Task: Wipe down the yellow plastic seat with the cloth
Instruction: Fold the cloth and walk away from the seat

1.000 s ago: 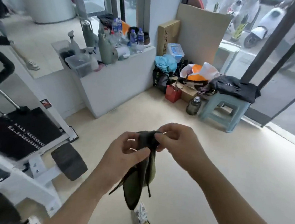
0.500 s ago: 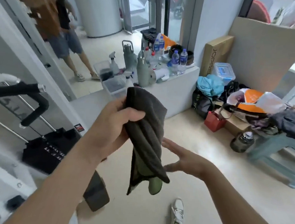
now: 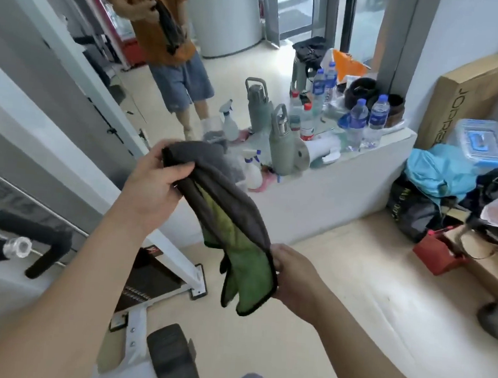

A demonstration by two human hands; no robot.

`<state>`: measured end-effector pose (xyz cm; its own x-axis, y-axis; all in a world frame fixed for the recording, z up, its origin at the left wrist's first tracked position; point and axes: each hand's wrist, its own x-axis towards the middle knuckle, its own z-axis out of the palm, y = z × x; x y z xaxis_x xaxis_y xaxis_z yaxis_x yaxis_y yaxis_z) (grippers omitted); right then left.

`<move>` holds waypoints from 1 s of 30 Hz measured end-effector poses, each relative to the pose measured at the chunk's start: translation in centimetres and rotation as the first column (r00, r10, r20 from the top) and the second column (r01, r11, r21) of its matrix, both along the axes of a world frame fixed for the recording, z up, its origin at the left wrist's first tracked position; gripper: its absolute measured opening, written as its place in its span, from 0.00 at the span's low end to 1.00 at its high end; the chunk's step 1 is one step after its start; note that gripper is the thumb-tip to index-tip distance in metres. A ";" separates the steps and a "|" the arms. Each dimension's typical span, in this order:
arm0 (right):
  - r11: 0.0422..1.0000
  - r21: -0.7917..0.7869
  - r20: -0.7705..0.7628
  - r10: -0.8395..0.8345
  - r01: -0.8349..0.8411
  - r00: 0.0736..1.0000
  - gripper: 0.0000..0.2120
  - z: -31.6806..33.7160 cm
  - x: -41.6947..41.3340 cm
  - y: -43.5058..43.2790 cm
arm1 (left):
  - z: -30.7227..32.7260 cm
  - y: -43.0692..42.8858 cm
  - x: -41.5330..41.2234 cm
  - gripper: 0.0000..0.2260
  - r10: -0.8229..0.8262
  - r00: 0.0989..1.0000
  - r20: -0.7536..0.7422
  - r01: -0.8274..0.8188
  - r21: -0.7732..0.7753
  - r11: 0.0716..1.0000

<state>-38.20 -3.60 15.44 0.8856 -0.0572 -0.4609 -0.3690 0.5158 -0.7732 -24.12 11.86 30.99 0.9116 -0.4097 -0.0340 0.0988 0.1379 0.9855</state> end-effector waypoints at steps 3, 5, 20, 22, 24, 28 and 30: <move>0.984 0.161 -0.019 -0.078 0.081 0.997 0.16 1.7 5.3 -2.1 | -2.2 -0.1 3.4 0.19 -0.102 0.988 0.115 0.073 0.234 0.969; 0.989 0.130 -0.029 -0.061 0.064 0.998 0.16 2.0 9.4 -2.8 | -4.2 -0.6 5.1 0.23 -0.210 0.954 0.214 0.096 0.446 0.890; 0.988 -0.027 -0.093 -0.154 0.153 0.984 0.23 -4.5 41.5 -3.7 | -17.5 -3.8 30.5 0.16 -0.313 0.726 0.612 -0.388 0.740 0.549; 0.965 -0.257 -0.161 -0.097 0.053 0.982 0.25 -6.1 43.1 -3.8 | -21.0 -3.6 32.5 0.19 -0.417 0.795 0.441 -0.290 0.880 0.377; 0.882 -0.467 -0.184 -0.024 -0.066 0.983 0.28 -7.8 43.8 -4.0 | -24.7 -3.4 33.2 0.26 -0.489 0.865 0.110 -0.052 0.990 0.131; 0.618 -0.731 -0.210 0.199 -0.288 0.957 0.31 -11.0 45.8 -3.5 | -28.9 -3.9 34.2 0.36 -0.509 0.851 -0.130 0.137 0.990 -0.025; 0.472 -0.796 -0.244 0.322 -0.379 0.915 0.31 -12.4 46.9 -3.1 | -29.8 -4.4 34.9 0.37 -0.514 0.839 -0.179 0.190 0.981 -0.031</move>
